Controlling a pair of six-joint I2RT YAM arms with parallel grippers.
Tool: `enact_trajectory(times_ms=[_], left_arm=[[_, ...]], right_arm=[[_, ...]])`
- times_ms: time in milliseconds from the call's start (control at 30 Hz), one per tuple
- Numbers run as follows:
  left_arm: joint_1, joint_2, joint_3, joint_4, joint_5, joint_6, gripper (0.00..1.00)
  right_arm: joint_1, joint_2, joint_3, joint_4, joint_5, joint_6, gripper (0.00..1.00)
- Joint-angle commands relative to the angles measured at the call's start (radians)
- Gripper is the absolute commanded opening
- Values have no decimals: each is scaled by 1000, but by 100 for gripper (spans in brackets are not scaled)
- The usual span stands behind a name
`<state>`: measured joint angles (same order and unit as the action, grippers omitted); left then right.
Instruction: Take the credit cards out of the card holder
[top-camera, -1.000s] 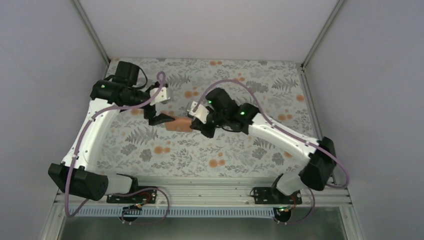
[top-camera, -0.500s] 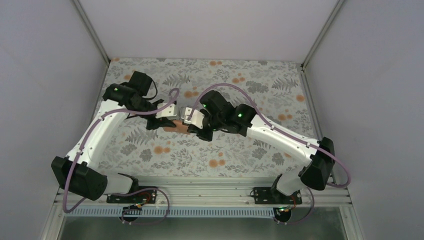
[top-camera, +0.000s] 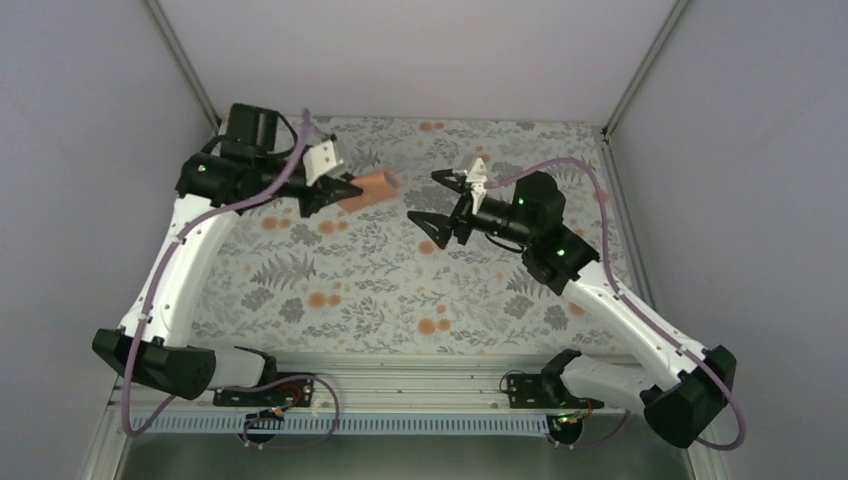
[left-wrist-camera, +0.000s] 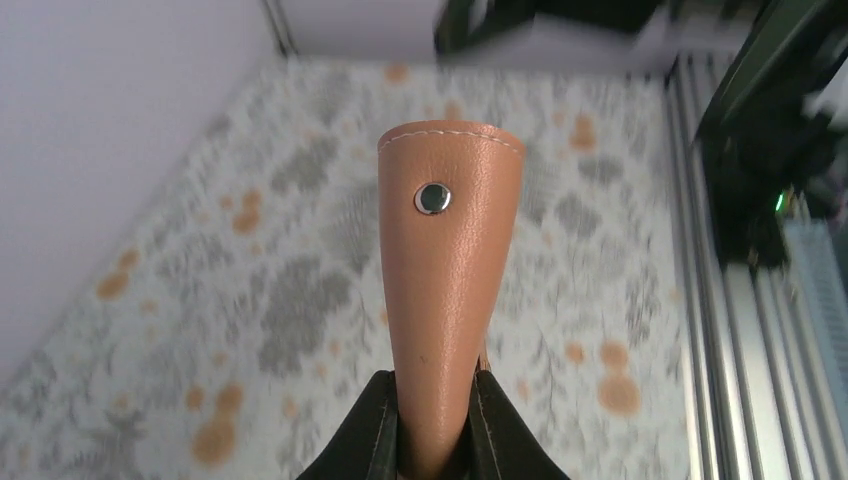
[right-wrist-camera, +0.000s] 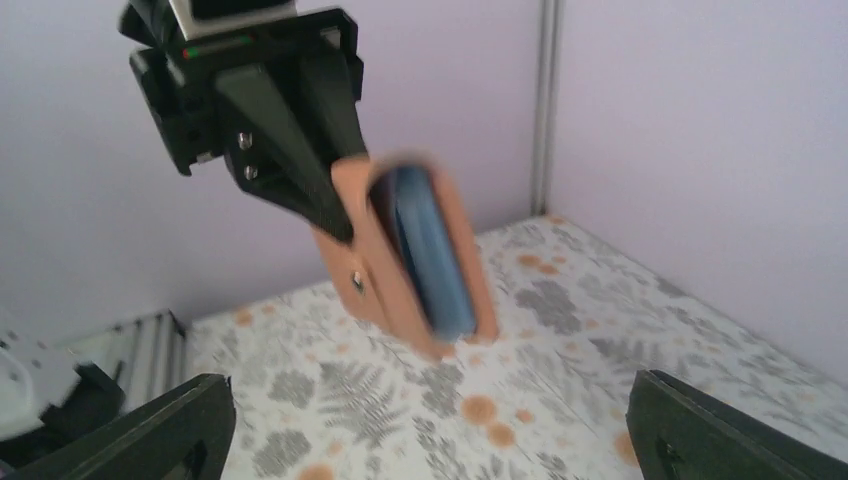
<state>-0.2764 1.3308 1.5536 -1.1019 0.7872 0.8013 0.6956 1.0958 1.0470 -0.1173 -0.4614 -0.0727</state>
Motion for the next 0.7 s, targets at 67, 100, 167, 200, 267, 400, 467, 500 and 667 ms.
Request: enact_trajectory(times_ms=[67,100,167,200,267,400,467,500,667], left_arm=[[14,-12,95,223,379,-396,2],[13,-17,92,263,394,-453,2],[9,-27,88,299,388,-527,2],[6,-31,87,300,389,-537,2],[2,-43,79,295,401,-537,2],[-2,-56,57,289,446,-533,2],[-4,-56,56,281,460,-518,2],[-3,-56,55,276,463,-512,2],[-12,-61,30,247,489,-461,3]], right_arm=[[-56,36,-156,692,-321,559,99],[-51,44,-162,780,-337,614,99],[-23,53,-136,829,-307,633,99],[-13,56,-122,812,-279,622,99],[-8,62,-114,826,-259,618,98],[-2,116,-61,800,-316,619,66],[-2,134,-41,770,-325,614,48],[-2,137,-37,761,-328,610,45],[-2,143,-2,715,-346,579,17]])
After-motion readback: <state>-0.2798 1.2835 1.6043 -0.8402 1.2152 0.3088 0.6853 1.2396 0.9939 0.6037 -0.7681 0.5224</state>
